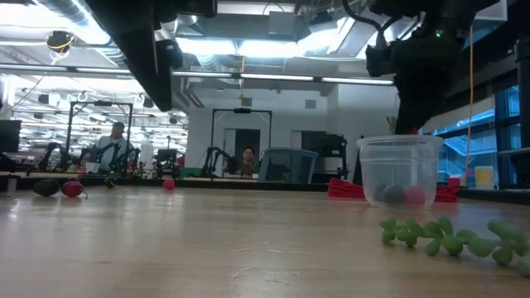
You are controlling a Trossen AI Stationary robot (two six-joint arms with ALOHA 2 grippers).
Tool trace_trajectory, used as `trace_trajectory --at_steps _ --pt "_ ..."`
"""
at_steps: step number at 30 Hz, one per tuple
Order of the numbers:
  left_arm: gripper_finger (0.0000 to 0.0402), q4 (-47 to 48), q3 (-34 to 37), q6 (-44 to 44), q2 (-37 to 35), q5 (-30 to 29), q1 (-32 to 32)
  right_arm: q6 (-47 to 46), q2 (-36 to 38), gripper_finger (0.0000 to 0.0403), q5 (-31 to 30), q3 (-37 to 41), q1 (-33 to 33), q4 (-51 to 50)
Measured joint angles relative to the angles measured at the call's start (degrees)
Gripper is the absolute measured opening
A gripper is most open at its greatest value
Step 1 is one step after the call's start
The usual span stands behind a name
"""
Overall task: Pick and placing Produce into tupperware
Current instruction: Put the red strawberry into the transparent container
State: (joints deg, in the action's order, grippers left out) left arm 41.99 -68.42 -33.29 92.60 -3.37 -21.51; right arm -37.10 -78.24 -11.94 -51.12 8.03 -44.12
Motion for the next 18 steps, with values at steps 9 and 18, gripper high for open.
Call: trace_trajectory --at_steps 9,18 --pt "0.03 -2.3 0.0 -2.4 1.0 2.6 -2.7 0.0 0.0 0.0139 0.0 3.4 0.0 4.4" --pt "0.03 -6.3 0.0 -5.4 5.8 5.0 -6.9 1.3 0.0 0.0148 0.0 3.4 0.0 5.6"
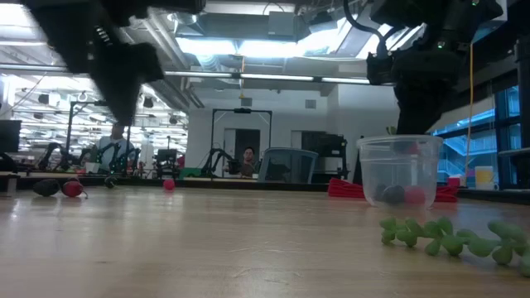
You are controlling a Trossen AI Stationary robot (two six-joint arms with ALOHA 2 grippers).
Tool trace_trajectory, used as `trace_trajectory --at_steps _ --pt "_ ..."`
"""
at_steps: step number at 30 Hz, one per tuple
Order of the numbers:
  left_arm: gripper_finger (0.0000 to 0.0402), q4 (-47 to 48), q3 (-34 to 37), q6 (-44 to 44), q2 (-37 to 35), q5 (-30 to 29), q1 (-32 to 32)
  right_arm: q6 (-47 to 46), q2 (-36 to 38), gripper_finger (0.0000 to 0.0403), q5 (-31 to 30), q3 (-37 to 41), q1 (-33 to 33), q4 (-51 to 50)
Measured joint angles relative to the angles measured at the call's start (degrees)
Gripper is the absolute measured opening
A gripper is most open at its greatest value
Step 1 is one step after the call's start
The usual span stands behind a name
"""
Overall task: Pick and placing Produce into tupperware
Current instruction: Put the red strawberry into the transparent container, then put the bottom blueberry into the transparent container
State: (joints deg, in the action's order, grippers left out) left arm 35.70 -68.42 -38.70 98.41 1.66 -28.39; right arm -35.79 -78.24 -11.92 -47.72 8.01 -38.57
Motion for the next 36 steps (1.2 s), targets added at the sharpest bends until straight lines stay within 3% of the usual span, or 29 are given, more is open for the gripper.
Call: trace_trajectory --at_steps 7,27,36 --pt "0.03 -4.2 0.0 -3.2 2.7 1.3 -3.2 0.3 0.0 0.0185 0.0 0.0 0.0 1.2" --pt "0.0299 -8.6 -0.3 -15.2 12.0 0.0 -11.5 0.1 0.0 0.0158 -0.1 0.0 0.0 3.2" --pt "0.0261 -7.5 -0.3 -18.6 13.5 -3.0 -12.9 -0.1 0.0 0.0157 -0.1 0.0 0.0 5.0"
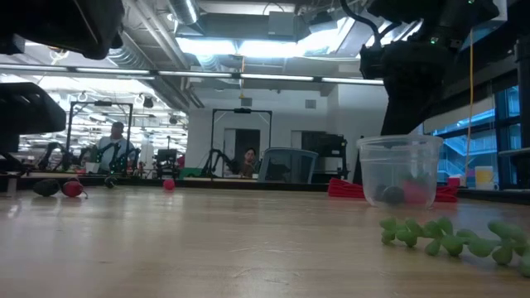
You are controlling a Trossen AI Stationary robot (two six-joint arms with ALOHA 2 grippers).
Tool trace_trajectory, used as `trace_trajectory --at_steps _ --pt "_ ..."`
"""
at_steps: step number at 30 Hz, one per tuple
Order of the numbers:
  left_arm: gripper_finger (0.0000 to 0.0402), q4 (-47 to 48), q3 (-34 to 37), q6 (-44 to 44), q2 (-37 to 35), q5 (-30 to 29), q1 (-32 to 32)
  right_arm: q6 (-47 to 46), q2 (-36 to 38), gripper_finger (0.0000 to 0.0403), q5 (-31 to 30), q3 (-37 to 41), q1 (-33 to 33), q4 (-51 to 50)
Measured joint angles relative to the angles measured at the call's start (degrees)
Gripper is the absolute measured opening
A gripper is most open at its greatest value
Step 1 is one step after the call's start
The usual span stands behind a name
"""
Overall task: Pick and placing Produce into tupperware
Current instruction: Put the bottom blueberry into the transparent container
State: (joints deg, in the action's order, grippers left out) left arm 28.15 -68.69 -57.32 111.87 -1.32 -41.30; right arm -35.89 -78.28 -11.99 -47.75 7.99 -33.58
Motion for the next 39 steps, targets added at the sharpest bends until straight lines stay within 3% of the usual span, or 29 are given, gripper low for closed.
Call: trace_trajectory --at_steps 17,28,34,39 --pt "0.0235 1.6 -0.1 -5.5 0.4 0.0 -1.8 -0.1 0.0 0.0158 0.0 0.0 0.0 0.2" --pt "0.0235 15.2 -11.0 -1.4 7.3 -1.9 -2.1 -0.1 0.0 0.0158 0.0 0.0 0.0 0.4" --pt "0.0232 16.5 -12.1 -0.7 8.1 -3.5 -2.3 -0.1 0.0 0.0158 0.0 0.0 0.1 0.7" --pt "0.0203 16.9 -12.1 -0.7 8.1 -4.2 -2.3 -0.1 0.0 0.0158 0.0 0.0 0.2 1.1"
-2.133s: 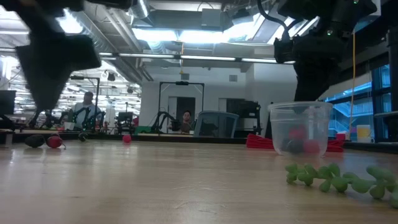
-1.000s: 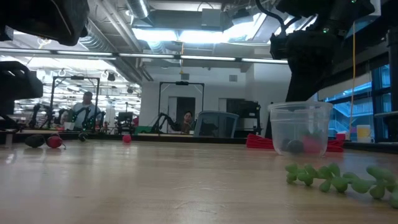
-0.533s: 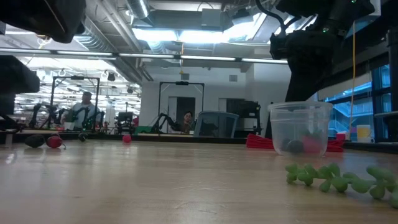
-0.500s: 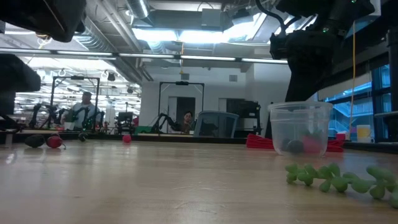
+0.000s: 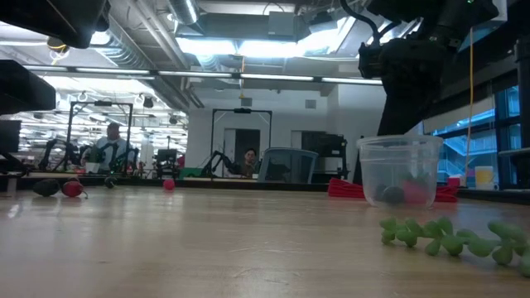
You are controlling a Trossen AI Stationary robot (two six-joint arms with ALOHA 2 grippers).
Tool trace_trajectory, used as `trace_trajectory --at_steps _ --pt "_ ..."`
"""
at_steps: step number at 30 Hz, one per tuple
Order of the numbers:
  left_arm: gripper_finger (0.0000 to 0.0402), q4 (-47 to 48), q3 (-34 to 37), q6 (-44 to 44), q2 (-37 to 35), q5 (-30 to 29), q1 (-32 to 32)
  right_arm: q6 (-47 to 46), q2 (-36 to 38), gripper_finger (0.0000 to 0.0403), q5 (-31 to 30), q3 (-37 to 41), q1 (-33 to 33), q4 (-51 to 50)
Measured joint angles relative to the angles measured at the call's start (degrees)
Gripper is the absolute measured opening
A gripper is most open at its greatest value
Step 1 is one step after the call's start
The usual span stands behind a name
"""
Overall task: Pick and placing Produce into tupperware
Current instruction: Put the bottom blueberry into the transparent container
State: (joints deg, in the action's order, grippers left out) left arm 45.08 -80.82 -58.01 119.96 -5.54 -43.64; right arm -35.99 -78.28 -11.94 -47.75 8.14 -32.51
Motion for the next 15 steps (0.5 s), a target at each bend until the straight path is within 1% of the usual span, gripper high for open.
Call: trace_trajectory --at_steps 8,15 --pt "0.0134 0.7 0.0 0.0 0.0 -0.3 0.1 0.0 0.0 0.0158 0.0 0.0 0.0 0.2" --pt "0.0084 0.9 0.0 0.0 0.0 -0.5 0.4 0.0 0.0 0.0158 0.0 0.0 0.0 0.2"
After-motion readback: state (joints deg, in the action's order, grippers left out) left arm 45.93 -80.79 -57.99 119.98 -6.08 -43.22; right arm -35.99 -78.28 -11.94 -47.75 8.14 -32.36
